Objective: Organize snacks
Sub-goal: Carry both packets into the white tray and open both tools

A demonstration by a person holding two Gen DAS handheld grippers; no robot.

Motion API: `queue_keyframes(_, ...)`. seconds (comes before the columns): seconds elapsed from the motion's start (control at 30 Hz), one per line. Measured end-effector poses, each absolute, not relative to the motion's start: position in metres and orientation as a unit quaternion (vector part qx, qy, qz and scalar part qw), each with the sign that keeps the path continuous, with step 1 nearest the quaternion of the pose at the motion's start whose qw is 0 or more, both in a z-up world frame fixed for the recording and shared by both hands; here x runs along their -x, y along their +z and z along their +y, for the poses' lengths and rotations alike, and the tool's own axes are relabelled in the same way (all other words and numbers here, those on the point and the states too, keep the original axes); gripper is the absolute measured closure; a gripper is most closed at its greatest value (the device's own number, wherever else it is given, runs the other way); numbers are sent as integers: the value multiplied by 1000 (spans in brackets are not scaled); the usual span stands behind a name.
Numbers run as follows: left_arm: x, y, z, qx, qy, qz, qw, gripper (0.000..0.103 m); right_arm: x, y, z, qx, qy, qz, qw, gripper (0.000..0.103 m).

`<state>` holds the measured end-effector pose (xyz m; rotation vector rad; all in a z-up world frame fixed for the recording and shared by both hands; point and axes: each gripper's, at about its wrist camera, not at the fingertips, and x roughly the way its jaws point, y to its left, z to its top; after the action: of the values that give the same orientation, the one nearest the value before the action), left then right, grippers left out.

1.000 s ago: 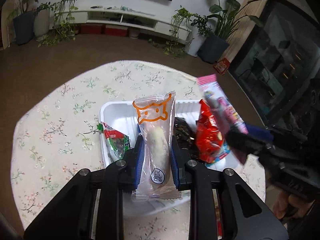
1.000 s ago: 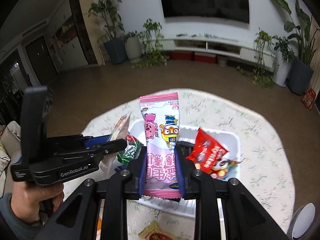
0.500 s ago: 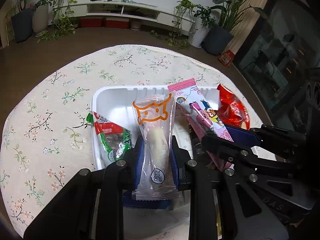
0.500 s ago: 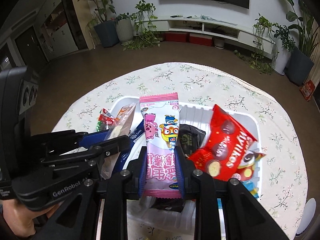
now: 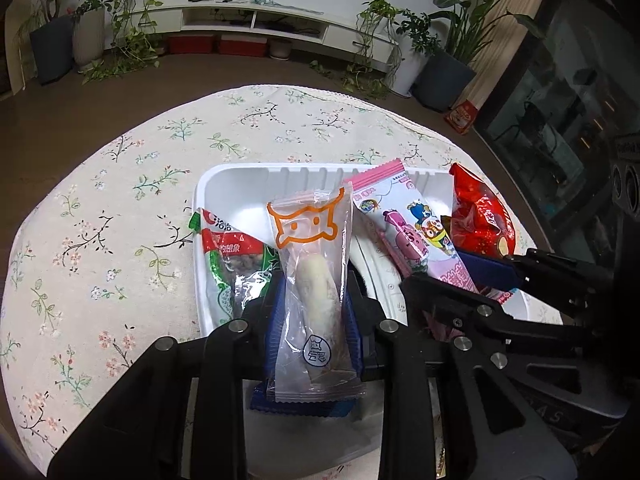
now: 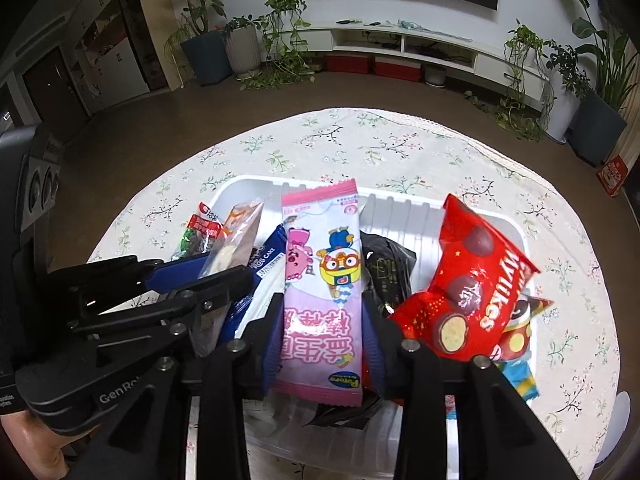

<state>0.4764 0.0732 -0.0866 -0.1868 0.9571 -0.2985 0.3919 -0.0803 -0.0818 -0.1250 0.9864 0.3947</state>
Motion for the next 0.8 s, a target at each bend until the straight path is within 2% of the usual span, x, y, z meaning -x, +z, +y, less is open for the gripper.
queue_keyframes(0.07, -472, -84, 75, 88, -138, 456, 875, 75, -392, -81, -80, 59, 188, 470, 860, 63)
queue_keyframes(0.13, -471, -83, 77, 88, -129, 455, 877, 68, -391, -79, -81, 58, 189, 467, 862, 63)
queue_keyframes(0.2, -472, -83, 81, 95, -127, 457, 875, 55, -389, -78, -80, 58, 189, 465, 863, 64)
queue_keyframes(0.27, -471, -81, 83, 95, -125, 452, 878, 47, -389, -76, -82, 54, 187, 463, 865, 63)
queue_keyframes(0.33, -468, -79, 85, 99, -125, 447, 880, 46, -388, -73, -85, 50, 185, 461, 867, 62)
queue_keyframes(0.43, -463, -76, 90, 104, -125, 442, 882, 46, -387, -70, -88, 48, 181, 457, 869, 53)
queue_keyframes(0.47, -460, -75, 92, 106, -124, 439, 884, 43, -386, -69, -89, 47, 180, 456, 870, 49)
queue_keyframes(0.6, -444, -65, 101, 116, -124, 421, 891, 28, -384, -63, -95, 35, 179, 448, 875, 43)
queue_keyframes(0.67, -433, -59, 104, 116, -128, 414, 894, 26, -380, -57, -99, 26, 182, 443, 877, 38)
queue_keyframes(0.77, -413, -52, 109, 112, -130, 408, 897, 2, -369, -46, -105, 9, 195, 430, 882, 33)
queue_keyframes(0.8, -403, -50, 109, 109, -132, 405, 898, 1, -363, -41, -110, -1, 202, 421, 884, 32)
